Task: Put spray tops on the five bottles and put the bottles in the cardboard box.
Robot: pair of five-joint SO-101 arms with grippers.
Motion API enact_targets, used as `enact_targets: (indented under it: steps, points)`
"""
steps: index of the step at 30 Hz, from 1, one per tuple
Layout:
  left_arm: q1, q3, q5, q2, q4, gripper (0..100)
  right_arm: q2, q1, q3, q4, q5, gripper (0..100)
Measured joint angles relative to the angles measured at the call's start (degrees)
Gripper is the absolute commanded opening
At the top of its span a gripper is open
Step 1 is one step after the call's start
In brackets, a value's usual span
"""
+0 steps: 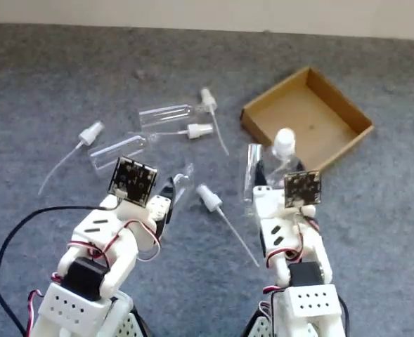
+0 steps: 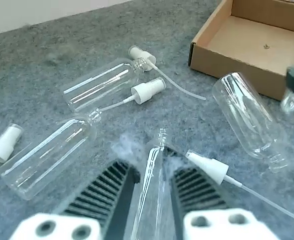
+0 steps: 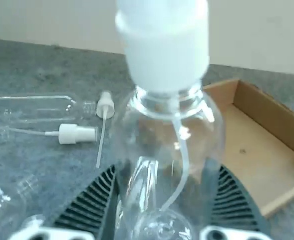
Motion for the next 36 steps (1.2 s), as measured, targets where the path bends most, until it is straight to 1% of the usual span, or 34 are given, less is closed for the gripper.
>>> enact_targets:
  steps: [5,8,18,25,28,33,36]
  points:
    - [0.09,5.10,0.00,-5.80,-0.53,5,0.00,2.11,-7.30,1.14,0.35,17.0]
    - [0.09,6.86,0.00,-8.09,-0.62,5,3.08,2.99,-11.16,1.14,0.35,17.0]
    - [0.09,7.65,0.00,-10.29,-0.70,5,29.01,5.19,-29.54,1.14,0.35,17.4]
    - [0.09,10.55,0.00,-10.29,-0.70,5,42.20,5.80,-38.15,0.26,0.35,17.4]
    - [0.09,10.81,0.00,-10.29,-0.70,5,47.03,6.51,-40.44,-6.68,0.35,17.4]
    - [0.09,10.81,0.00,-10.29,-0.97,5,56.44,7.65,-40.79,-24.35,0.35,17.1]
    - [0.09,10.81,0.00,-10.29,-1.05,5,63.12,8.00,-40.79,-29.54,0.35,17.1]
